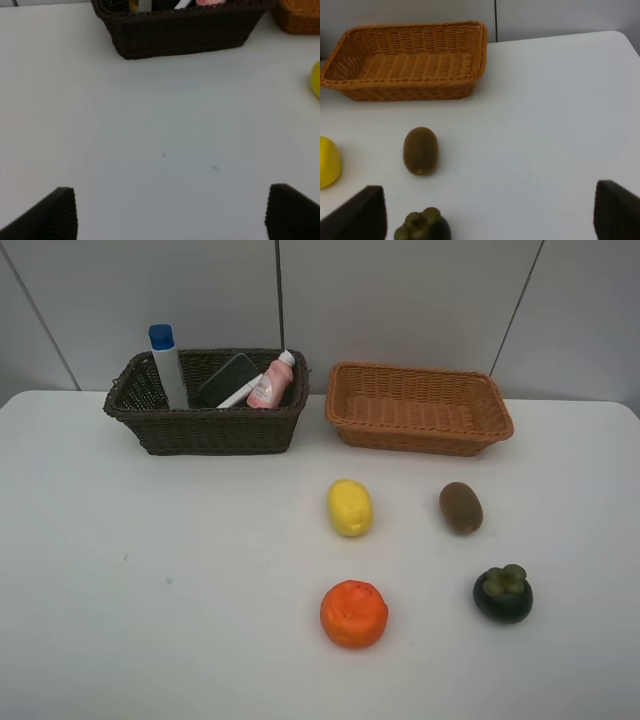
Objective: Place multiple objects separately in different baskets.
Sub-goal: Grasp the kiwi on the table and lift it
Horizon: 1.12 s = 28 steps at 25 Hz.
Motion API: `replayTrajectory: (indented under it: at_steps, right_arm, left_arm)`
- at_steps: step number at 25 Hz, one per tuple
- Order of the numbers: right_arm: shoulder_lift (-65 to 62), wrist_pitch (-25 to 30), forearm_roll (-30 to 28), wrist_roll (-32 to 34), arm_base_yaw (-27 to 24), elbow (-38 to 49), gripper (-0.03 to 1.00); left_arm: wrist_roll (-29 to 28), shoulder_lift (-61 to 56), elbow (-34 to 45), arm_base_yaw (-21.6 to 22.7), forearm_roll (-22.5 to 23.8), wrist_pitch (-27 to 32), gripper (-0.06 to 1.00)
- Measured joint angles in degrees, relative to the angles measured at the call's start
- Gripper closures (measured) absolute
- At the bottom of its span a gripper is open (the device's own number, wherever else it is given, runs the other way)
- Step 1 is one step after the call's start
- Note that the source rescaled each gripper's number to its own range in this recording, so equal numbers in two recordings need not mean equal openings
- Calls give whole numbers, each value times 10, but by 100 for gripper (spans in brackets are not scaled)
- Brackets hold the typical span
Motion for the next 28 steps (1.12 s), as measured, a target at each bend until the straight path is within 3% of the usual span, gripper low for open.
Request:
replayTrajectory:
  at_steps: [6, 10, 14, 18, 23, 28]
  right_arm:
    - [159, -40, -17, 1, 0, -23, -1]
    - [352, -89, -31, 17, 0, -62, -1]
    - [573, -101, -35, 26, 0, -121, -1]
    - [761, -106, 0, 1, 0, -186, -1]
    - [903, -112, 53, -18, 7, -263, -1]
    - [964, -103, 61, -31, 72, -299, -1]
  left_arm:
    - [0, 0, 0, 28, 0, 0, -4]
    - [0, 0, 0, 28, 0, 0, -4]
    - [0, 0, 0, 28, 0, -1, -4]
    - [0, 0, 0, 28, 0, -2, -4]
    - [0, 0, 0, 28, 0, -2, -4]
    - [0, 0, 0, 28, 0, -2, -4]
